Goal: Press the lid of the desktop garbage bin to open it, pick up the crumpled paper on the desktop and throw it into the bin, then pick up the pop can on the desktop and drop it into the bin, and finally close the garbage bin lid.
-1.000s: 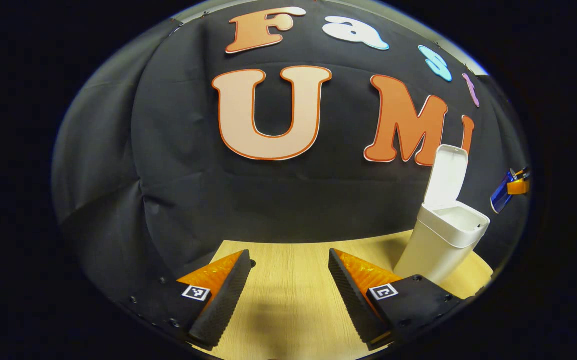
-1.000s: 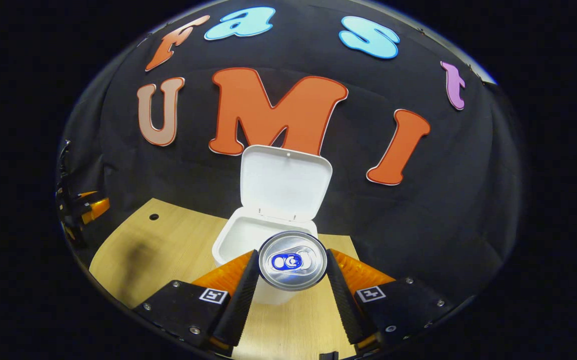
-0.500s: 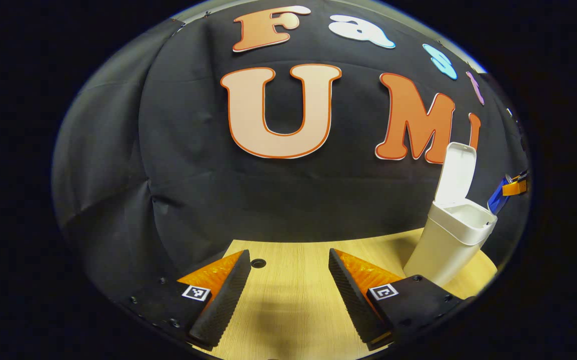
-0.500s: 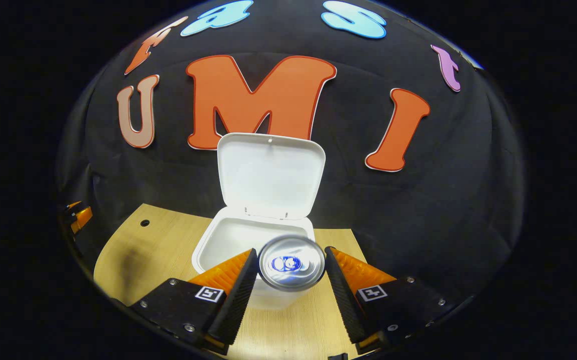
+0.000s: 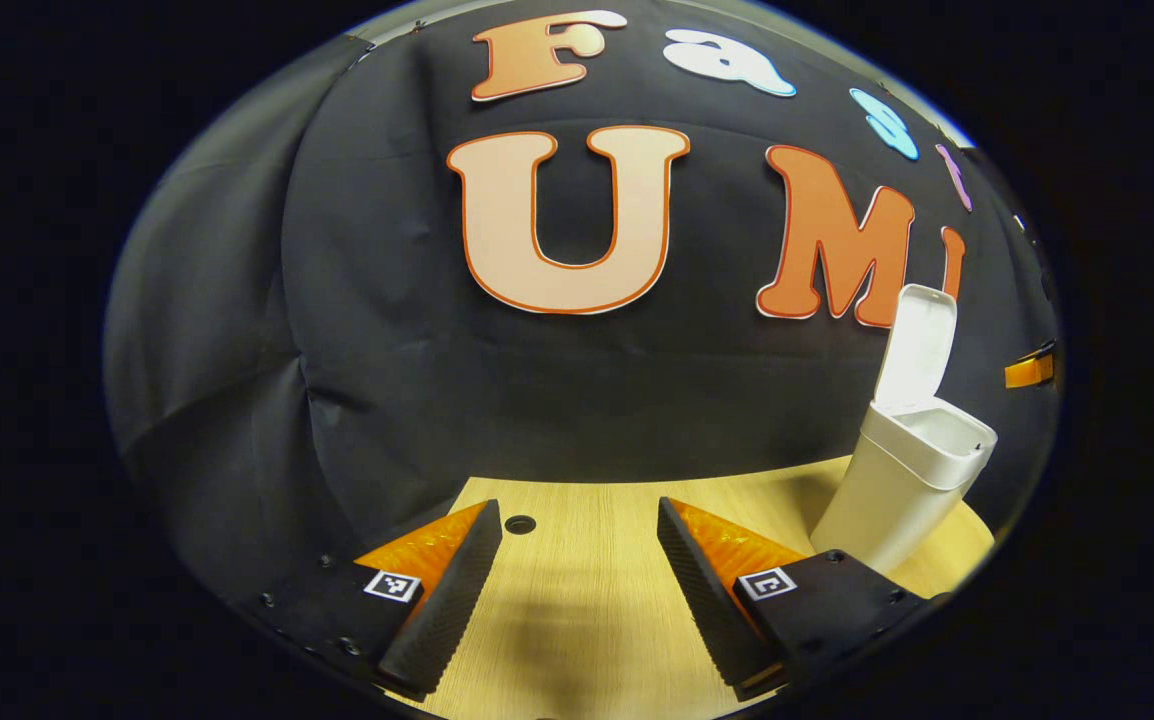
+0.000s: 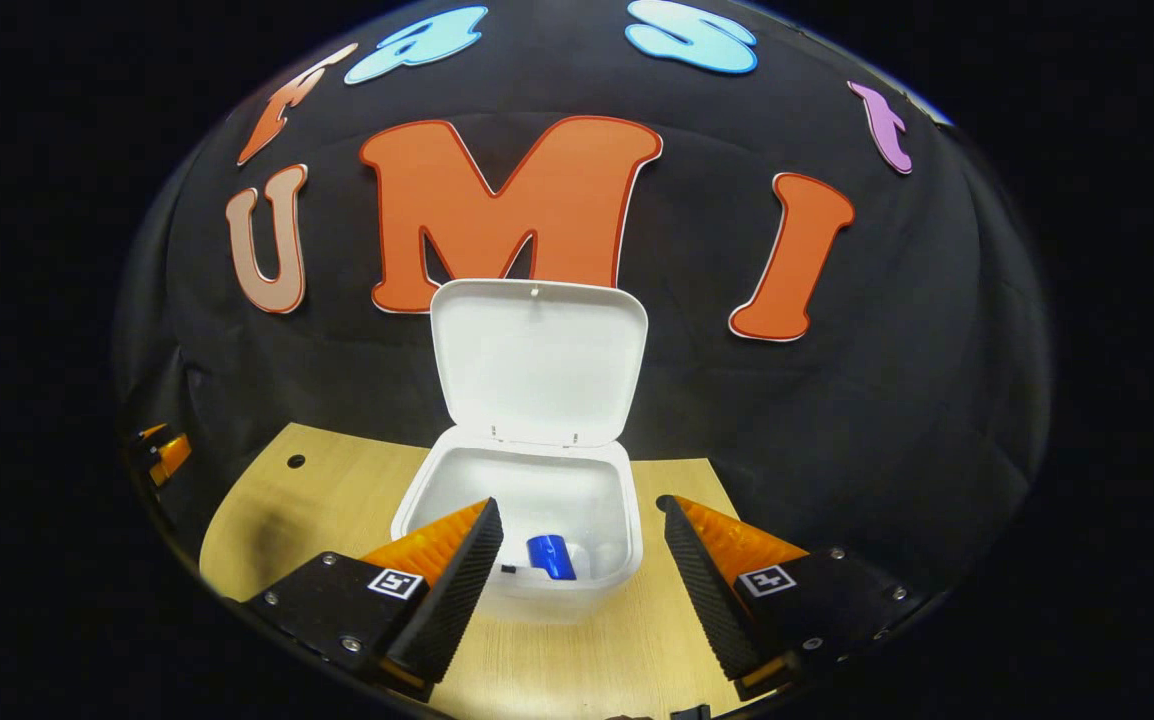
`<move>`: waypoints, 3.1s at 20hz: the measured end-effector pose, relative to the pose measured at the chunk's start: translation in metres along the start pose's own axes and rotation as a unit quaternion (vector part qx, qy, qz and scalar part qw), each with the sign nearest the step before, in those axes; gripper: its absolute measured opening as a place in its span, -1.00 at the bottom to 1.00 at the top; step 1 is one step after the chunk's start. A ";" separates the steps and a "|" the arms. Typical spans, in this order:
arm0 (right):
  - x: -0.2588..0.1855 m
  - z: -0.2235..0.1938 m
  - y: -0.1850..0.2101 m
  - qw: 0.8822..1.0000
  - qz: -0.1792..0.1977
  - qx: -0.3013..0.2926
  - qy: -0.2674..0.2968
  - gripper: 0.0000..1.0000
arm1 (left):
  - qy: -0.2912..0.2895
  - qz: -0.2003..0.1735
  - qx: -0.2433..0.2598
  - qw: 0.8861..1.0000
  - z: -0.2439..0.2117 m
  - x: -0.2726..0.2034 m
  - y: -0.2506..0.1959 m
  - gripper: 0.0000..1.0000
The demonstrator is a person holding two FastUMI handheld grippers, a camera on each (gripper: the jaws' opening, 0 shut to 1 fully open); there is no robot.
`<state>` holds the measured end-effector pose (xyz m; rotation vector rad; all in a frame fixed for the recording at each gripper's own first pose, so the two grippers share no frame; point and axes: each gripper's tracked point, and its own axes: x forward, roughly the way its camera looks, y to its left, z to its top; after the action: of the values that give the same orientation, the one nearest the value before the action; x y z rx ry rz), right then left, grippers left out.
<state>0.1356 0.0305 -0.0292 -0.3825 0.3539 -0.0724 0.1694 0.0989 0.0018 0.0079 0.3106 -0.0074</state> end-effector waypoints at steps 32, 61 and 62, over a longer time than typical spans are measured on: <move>0.092 0.176 0.045 0.998 0.055 0.011 0.042 0.97 | -0.011 0.020 -0.008 1.000 0.000 -0.020 0.022 0.99; 0.074 0.007 0.043 0.984 0.053 -0.031 0.168 0.99 | -0.014 -0.006 -0.009 1.000 0.006 -0.030 0.008 0.99; 0.073 0.003 0.044 0.983 0.055 -0.034 0.171 0.99 | -0.014 -0.007 -0.010 1.000 0.005 -0.030 0.008 0.99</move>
<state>0.2054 0.0626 -0.0670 -0.4185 0.7176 -0.0174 0.1426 0.1066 0.0162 -0.0140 0.2825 -0.0178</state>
